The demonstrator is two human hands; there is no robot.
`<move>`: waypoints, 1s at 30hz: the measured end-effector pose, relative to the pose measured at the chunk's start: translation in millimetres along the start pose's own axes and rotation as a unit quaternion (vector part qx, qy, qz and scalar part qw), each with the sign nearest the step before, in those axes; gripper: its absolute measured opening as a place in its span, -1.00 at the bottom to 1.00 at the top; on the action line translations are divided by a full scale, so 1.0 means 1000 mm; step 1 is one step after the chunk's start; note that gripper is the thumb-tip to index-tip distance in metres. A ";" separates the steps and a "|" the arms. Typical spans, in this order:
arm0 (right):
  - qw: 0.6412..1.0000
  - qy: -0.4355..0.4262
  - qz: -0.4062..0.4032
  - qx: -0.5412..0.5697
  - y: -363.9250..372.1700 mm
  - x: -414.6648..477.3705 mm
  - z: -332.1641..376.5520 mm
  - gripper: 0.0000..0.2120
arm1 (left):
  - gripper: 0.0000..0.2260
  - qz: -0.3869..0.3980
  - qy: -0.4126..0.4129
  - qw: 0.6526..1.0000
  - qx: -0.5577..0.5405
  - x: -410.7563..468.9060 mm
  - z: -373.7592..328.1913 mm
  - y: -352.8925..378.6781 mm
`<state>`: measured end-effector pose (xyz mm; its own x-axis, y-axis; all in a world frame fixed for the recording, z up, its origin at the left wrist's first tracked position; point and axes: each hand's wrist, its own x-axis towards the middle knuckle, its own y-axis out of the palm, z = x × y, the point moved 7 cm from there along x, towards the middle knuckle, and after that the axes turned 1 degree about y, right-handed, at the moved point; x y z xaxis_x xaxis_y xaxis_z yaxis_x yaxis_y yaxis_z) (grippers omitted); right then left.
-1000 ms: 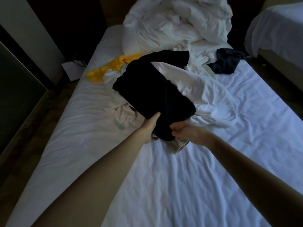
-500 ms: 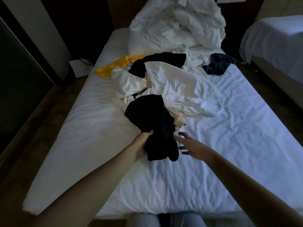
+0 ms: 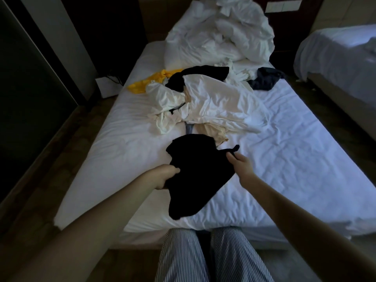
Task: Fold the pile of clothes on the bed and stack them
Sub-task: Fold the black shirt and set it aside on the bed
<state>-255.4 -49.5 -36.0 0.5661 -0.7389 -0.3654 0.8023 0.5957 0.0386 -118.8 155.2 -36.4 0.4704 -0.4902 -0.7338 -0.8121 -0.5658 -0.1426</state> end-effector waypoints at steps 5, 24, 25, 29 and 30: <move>0.969 -0.099 0.158 -0.164 0.029 -0.039 0.048 -0.81 | -0.22 -0.055 0.116 0.988 0.091 -0.011 -0.029 0.022; 0.857 -0.132 0.282 -0.411 0.008 -0.065 0.111 -0.82 | -0.82 -0.036 0.472 0.816 0.332 -0.083 -0.153 0.049; 0.862 -0.130 0.270 -0.408 0.004 -0.061 0.112 -0.81 | -0.80 -0.032 0.463 0.819 0.336 -0.081 -0.151 0.043; 0.889 -0.157 0.216 -0.372 -0.003 -0.055 0.128 -0.76 | -0.73 0.010 0.432 0.843 0.322 -0.078 -0.135 0.032; 0.894 -0.172 0.202 -0.362 -0.001 -0.056 0.131 -0.73 | -0.73 0.018 0.444 0.834 0.326 -0.083 -0.134 0.035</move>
<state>-262.9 -50.6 106.6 0.9063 -0.3968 -0.1454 0.2572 0.7908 -0.5554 -140.3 86.9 108.4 0.2760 -0.9612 -0.0049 -0.7099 -0.2004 -0.6752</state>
